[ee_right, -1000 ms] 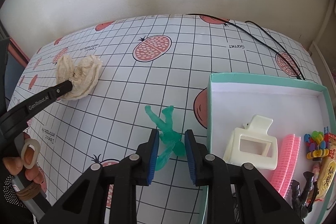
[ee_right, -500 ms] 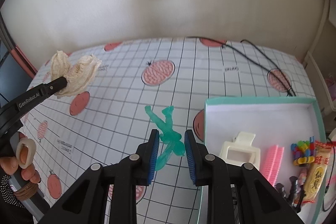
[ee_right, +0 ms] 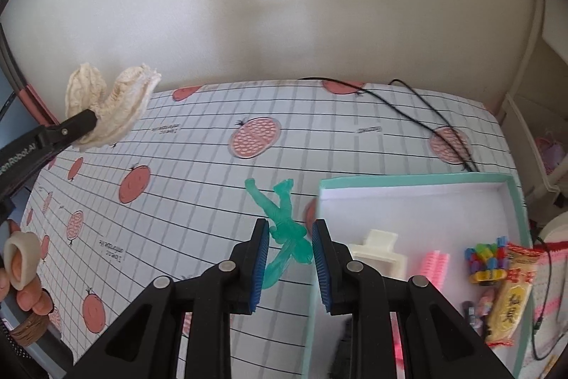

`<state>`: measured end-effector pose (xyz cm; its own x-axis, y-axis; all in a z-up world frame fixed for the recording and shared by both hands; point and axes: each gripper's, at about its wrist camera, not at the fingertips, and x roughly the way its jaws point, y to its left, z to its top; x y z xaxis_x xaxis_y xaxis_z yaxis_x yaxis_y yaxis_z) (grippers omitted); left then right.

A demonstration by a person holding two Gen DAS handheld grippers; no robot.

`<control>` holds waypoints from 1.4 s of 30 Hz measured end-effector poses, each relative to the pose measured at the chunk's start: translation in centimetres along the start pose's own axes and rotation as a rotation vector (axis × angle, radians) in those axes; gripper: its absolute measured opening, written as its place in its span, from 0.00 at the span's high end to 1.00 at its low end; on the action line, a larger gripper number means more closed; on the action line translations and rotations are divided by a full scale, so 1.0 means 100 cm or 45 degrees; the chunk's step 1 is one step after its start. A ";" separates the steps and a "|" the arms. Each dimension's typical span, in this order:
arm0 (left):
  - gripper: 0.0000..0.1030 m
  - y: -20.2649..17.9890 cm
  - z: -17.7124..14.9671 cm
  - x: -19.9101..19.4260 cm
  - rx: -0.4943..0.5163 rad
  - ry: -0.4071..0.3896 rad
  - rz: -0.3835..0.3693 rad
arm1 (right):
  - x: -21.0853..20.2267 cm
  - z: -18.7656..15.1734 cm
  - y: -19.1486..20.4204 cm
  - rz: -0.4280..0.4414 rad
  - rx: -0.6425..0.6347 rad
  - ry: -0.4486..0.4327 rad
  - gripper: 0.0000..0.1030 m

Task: Organize objects
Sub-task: 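Lift and carry the scrunchie and green toy over the teal tray with both tools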

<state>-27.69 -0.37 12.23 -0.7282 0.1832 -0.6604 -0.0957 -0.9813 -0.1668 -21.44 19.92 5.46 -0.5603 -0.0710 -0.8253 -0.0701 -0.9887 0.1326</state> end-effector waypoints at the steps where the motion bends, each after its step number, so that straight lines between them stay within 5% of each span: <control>1: 0.91 -0.003 0.000 -0.001 0.002 -0.001 -0.010 | -0.003 0.000 -0.006 -0.012 0.008 -0.002 0.74; 22: 0.91 -0.164 -0.043 -0.020 0.300 0.059 -0.320 | -0.050 -0.010 -0.132 -0.119 0.238 -0.060 0.74; 32: 0.91 -0.191 -0.057 -0.021 0.379 0.098 -0.347 | -0.047 -0.015 -0.145 -0.116 0.261 -0.031 0.74; 42: 0.91 -0.200 -0.083 0.008 0.418 0.258 -0.338 | -0.025 -0.024 -0.142 -0.132 0.249 0.047 0.74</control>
<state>-20.73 19.87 8.95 -0.5054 0.4063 -0.7612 -0.4942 -0.8595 -0.1307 -17.09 33.86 4.30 -0.5117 0.0216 -0.8589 -0.2868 -0.9466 0.1471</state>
